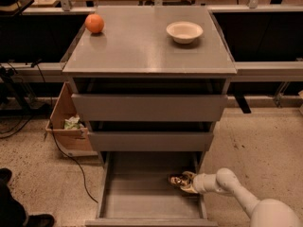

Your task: Place orange can into bottom drawer

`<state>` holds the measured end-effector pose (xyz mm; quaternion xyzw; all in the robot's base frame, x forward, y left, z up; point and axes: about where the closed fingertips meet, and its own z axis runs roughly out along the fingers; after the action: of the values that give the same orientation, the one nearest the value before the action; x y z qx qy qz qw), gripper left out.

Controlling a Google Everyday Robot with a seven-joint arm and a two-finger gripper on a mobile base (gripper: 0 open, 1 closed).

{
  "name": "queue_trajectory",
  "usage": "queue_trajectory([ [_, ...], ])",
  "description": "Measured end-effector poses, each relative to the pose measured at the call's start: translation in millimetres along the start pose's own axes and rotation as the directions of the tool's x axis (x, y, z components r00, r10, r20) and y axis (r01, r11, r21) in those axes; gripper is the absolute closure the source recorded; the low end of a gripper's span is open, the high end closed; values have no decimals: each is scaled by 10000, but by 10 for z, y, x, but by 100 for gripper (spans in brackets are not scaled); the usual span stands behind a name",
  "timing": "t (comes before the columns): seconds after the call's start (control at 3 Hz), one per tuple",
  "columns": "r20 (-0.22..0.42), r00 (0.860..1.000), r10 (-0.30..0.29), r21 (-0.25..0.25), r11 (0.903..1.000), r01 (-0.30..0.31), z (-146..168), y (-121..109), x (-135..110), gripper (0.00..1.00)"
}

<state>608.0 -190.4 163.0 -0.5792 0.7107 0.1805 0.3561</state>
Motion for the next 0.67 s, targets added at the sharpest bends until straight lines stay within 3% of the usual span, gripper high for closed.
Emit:
queue_trajectory([
  [0.33, 13, 10000, 75, -45, 10000, -75, 24, 18, -14, 97],
  [0.67, 128, 9982, 588, -475, 9972, -582, 83, 135, -137, 67],
])
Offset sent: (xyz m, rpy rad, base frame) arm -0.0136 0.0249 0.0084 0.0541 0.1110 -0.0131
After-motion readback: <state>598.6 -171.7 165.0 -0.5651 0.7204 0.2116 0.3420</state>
